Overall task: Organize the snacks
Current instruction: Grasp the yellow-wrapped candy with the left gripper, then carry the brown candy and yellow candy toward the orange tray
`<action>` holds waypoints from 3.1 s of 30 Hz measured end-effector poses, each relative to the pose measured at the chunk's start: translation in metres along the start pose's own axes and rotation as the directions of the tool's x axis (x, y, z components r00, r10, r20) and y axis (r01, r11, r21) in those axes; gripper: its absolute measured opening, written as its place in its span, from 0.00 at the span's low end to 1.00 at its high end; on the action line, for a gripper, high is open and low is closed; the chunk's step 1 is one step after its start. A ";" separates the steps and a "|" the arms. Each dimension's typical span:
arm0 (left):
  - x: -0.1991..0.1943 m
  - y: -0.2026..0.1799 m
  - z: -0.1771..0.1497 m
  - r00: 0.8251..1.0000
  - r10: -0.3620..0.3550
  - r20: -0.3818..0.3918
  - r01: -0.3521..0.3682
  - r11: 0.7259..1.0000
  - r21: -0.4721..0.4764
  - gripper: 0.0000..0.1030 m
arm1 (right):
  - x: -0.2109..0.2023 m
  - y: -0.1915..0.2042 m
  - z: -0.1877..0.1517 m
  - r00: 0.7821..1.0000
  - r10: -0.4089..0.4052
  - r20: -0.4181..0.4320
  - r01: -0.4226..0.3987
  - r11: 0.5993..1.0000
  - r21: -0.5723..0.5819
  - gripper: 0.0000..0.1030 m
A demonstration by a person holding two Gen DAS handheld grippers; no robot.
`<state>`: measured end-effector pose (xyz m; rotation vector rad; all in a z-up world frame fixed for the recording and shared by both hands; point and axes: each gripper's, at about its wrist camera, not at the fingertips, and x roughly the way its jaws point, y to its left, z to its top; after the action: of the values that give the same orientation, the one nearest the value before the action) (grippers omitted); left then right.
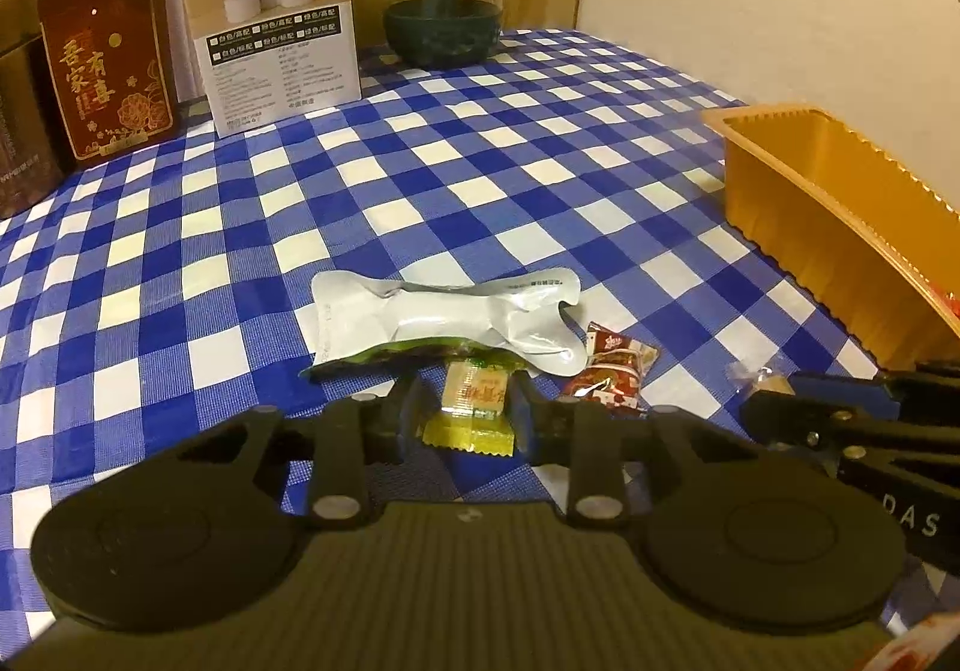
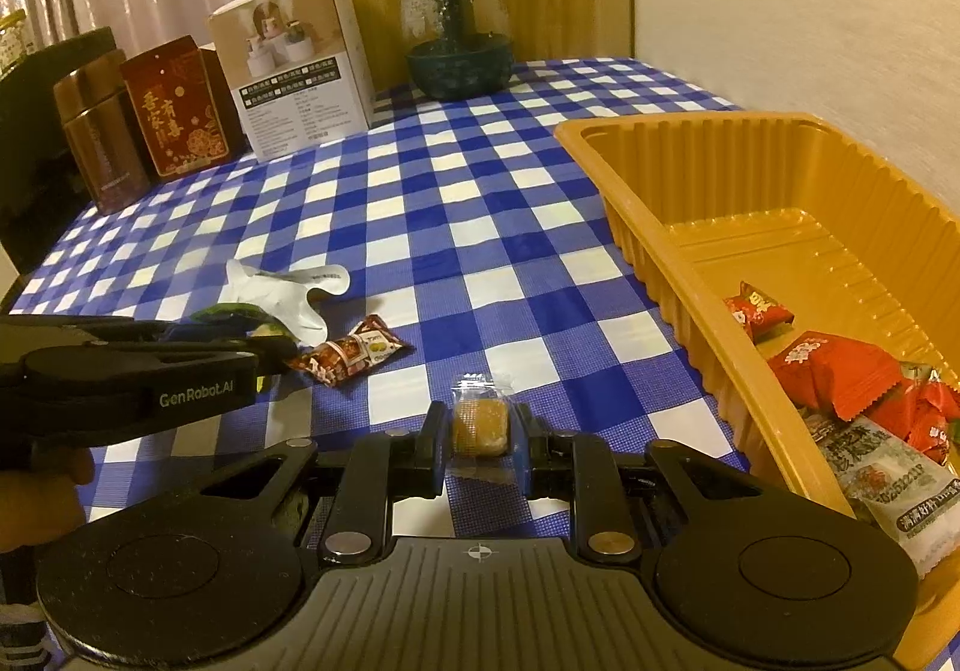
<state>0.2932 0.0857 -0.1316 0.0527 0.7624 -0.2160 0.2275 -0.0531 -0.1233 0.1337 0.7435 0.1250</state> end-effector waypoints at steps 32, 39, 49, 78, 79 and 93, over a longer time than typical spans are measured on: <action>-0.117 -0.039 -0.039 0.992 0.126 -0.027 -0.129 0.958 -0.255 0.19 | -0.079 -0.010 -0.010 0.997 0.081 0.004 -0.081 0.996 -0.039 0.21; -0.161 -0.061 -0.053 0.990 0.138 -0.026 -0.139 0.946 -0.294 0.19 | -0.120 -0.015 -0.016 0.994 0.108 0.004 -0.108 0.993 -0.038 0.21; -0.208 -0.083 -0.069 0.987 0.160 -0.016 -0.157 0.941 -0.300 0.19 | -0.164 -0.020 -0.027 0.990 0.138 0.021 -0.137 0.990 -0.045 0.21; -0.235 -0.112 -0.059 0.992 0.127 0.017 -0.117 0.952 -0.284 0.19 | -0.199 -0.044 -0.029 0.989 0.141 0.049 -0.140 0.990 -0.031 0.21; -0.235 -0.113 -0.059 0.992 0.125 0.017 -0.115 0.952 -0.282 0.19 | -0.200 -0.045 -0.029 0.989 0.139 0.050 -0.138 0.990 -0.028 0.21; -0.224 -0.129 -0.050 0.997 0.081 0.016 -0.074 0.961 -0.266 0.19 | -0.204 -0.071 -0.027 0.993 0.100 0.065 -0.102 0.995 0.021 0.21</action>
<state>0.0741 0.0053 -0.0094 -0.1741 0.7557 -0.0386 0.0655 -0.1536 -0.0189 0.1979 0.6747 0.2072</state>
